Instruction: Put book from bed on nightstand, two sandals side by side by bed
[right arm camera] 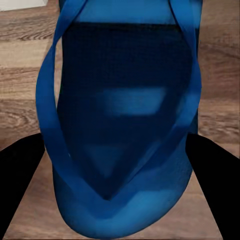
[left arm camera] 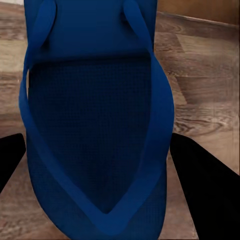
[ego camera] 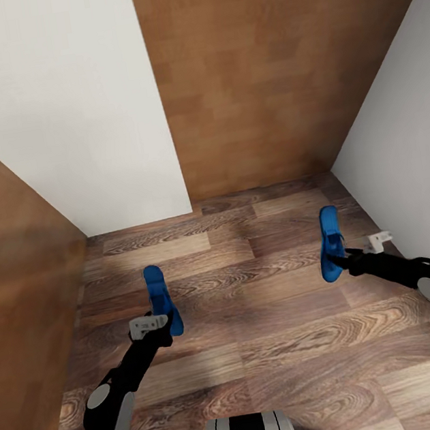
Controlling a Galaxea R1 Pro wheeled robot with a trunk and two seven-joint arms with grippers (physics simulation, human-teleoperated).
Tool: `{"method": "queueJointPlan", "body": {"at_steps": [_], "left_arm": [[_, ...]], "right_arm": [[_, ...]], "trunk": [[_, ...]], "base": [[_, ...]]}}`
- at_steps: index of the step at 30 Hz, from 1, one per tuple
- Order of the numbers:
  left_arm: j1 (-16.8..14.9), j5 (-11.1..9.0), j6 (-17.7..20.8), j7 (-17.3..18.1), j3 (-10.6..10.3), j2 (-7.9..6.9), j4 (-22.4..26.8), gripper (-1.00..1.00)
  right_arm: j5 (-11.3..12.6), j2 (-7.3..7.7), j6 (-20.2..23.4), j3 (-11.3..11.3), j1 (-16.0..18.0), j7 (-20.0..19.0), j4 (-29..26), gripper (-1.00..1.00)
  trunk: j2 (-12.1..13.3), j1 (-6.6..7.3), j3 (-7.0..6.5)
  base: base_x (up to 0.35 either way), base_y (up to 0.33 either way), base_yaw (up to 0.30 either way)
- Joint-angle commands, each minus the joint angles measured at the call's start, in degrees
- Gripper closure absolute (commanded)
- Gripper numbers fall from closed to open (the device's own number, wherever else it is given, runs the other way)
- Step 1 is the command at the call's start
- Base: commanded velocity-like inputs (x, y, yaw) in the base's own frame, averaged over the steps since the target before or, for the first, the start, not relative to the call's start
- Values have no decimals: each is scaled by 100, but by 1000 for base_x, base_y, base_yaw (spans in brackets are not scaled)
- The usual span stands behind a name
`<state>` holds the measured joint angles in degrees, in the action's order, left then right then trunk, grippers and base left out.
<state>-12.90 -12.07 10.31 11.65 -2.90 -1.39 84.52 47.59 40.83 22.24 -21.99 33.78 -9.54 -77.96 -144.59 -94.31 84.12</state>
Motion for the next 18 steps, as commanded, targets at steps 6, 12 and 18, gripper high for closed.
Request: {"method": "queueJointPlan", "body": {"at_steps": [6,12,18], "left_arm": [[-2,-45,421,972,-26,-181,-144,100],[-2,-41,588,1045,-28,-194,-178,100],[-2,-46,602,1049,-25,-198,-181,100]], "right_arm": [[48,50,-27,-7,-3,-1499,1647,100],[40,12,-38,-15,-3,-3172,2812,100],[39,5,-51,-15,-3,-3333,2923,100]], "trunk": [[-2,1,4],[6,17,-129],[14,32,-262]], "base": [[0,0,0],[0,0,0],[0,0,0]]}}
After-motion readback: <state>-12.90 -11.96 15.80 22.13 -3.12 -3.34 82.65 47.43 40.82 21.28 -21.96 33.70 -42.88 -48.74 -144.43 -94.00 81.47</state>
